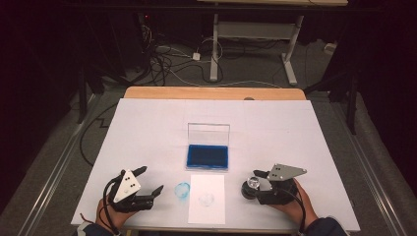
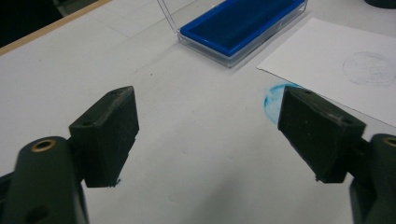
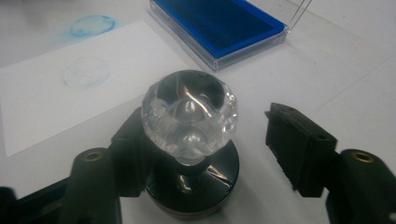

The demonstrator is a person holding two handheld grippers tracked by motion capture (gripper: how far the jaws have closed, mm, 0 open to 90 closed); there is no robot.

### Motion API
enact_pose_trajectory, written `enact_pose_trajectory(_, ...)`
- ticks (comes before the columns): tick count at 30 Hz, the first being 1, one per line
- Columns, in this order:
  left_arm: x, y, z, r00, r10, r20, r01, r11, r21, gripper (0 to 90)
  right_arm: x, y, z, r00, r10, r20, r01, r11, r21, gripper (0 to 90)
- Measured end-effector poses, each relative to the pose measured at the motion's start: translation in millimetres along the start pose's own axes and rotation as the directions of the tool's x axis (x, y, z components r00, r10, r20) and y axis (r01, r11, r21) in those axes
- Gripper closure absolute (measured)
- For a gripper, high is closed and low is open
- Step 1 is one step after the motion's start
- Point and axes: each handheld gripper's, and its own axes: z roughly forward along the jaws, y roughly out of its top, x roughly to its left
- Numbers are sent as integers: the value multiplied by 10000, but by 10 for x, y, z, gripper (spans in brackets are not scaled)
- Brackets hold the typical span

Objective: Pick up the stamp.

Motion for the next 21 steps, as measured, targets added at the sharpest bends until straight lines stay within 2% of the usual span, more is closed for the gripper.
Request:
enact_pose_trajectory(5, 4, -5, -3, 10000, -5, 11, 5, 10000, 3, 194, -16, -6, 15, 9997, 98, -237, -99, 9999, -63, 416)
enact_pose_trajectory(12, 10, -5, -7, 10000, -12, -16, 12, 10000, -14, 193, 4, -7, -20, 9991, -43, -426, 33, 9997, -245, 458)
enact_pose_trajectory(15, 10, -5, -7, 10000, -6, -8, 6, 10000, -8, 193, 11, -4, -56, 9988, 34, -480, -58, 9988, -488, 473)
enact_pose_trajectory(21, 10, -6, -5, 10000, 8, -4, -8, 10000, 17, 193, 22, -3, -82, 9981, -73, -607, 46, 9990, -434, 542)
